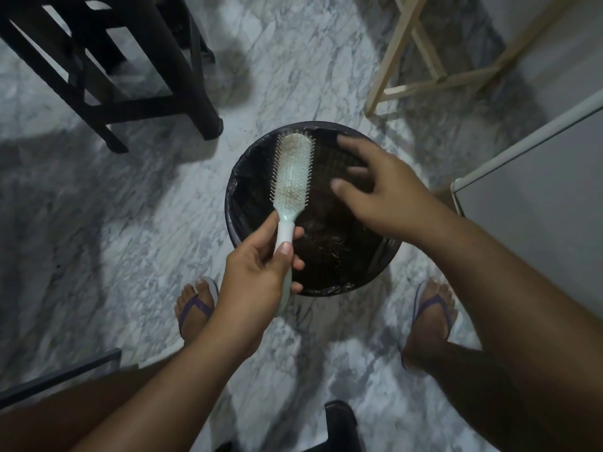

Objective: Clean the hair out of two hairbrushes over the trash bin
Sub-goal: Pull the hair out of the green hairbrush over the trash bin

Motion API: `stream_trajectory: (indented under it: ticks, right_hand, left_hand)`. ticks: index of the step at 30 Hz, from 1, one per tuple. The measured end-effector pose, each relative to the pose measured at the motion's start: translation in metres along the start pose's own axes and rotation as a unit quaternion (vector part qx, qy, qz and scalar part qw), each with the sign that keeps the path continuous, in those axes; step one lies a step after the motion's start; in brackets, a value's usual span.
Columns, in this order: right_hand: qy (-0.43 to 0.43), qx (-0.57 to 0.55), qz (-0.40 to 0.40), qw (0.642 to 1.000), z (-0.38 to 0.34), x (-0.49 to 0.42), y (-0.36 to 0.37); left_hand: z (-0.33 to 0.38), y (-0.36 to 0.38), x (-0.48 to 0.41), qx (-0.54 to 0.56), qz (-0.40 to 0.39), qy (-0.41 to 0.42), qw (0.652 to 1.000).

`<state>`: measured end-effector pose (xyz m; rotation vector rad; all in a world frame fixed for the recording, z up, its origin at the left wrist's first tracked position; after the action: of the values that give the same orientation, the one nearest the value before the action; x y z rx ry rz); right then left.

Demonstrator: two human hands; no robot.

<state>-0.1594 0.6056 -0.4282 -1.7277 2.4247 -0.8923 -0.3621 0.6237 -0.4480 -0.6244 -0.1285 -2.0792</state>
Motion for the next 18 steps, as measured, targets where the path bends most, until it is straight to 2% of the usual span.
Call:
stream_trajectory:
  ticks: [2,3,6,10,14,18]
  right_hand:
    - [-0.026,-0.152,0.059,0.986,-0.01,0.001,0.006]
    - [-0.039,-0.16,0.079,0.983,-0.013,0.003,0.009]
    - [-0.086,-0.072,0.13,0.985,-0.018,0.004,0.01]
    - [-0.107,-0.068,0.173,0.977,-0.015,0.001,0.008]
    - [-0.198,-0.013,0.22,0.955,-0.013,0.002,0.005]
    - [-0.277,-0.017,0.243,0.929,-0.022,0.005,-0.004]
  left_hand:
    - [-0.002,0.002,0.002,-0.021,-0.017,0.009,1.0]
    - [-0.004,0.004,0.003,-0.032,-0.023,0.012,0.999]
    - [-0.007,0.007,0.004,-0.077,-0.031,0.036,0.996]
    - [-0.01,0.008,0.006,-0.11,-0.036,0.045,0.992]
    - [-0.011,0.01,0.008,-0.089,-0.053,0.022,0.994]
    - [-0.012,0.011,0.009,-0.037,-0.055,-0.013,0.998]
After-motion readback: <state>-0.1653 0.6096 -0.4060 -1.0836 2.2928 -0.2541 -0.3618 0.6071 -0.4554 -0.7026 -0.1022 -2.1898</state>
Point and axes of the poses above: each hand's wrist, its own x-axis away from the middle knuckle, its own y-axis out of the palm, z = x × y, the point moved 2 cm from there along -x, towards the middle knuckle, and after that the axes turned 12 degrees about -x, right-handed, at the moved point
